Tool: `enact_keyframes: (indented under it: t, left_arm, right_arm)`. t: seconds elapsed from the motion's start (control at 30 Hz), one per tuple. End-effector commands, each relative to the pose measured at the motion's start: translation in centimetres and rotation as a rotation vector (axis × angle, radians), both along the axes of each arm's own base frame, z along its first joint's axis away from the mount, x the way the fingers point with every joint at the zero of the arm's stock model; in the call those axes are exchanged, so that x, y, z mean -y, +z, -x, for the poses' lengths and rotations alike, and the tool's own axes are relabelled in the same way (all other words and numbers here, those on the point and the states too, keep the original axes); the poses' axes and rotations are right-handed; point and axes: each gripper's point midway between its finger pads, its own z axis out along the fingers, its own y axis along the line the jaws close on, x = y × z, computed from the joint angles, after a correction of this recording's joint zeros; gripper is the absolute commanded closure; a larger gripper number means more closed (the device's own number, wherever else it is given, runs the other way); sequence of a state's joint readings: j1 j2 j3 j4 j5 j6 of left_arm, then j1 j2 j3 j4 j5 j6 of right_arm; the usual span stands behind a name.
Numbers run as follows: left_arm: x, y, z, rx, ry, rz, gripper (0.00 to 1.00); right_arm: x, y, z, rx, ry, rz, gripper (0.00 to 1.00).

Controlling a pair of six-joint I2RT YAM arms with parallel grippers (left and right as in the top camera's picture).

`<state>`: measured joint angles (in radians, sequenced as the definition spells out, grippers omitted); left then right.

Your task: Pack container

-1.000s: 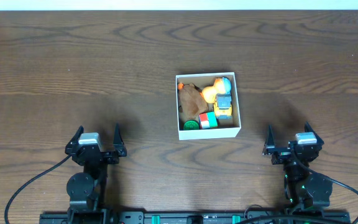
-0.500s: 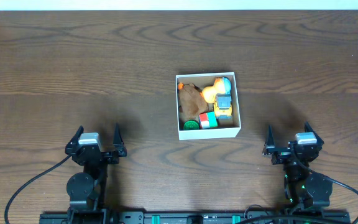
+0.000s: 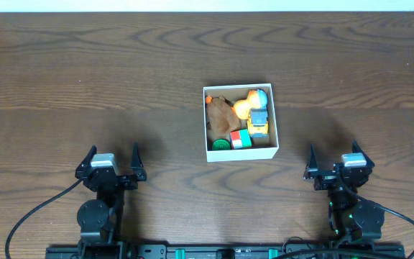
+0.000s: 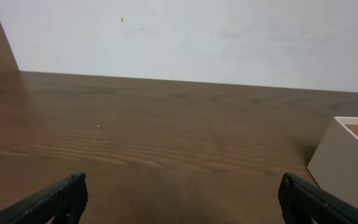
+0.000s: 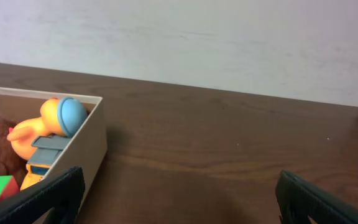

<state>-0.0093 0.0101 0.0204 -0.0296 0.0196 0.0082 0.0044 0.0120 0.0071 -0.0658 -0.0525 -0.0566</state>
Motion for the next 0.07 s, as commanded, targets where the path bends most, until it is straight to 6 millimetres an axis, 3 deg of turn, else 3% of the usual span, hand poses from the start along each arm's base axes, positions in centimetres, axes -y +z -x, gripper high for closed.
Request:
enact_keyframes:
  t: [0.0,0.03]
  left_arm:
    - [-0.2,-1.66,0.11,-0.052,0.008,-0.012,0.02]
    - [-0.2,-1.65,0.11,-0.052,0.008,-0.011,0.02]
  right_arm:
    - [-0.25,-0.04,0.04,0.001,0.011,0.012,0.01]
    - [-0.25,-0.04,0.04,0.001,0.011,0.012,0.01]
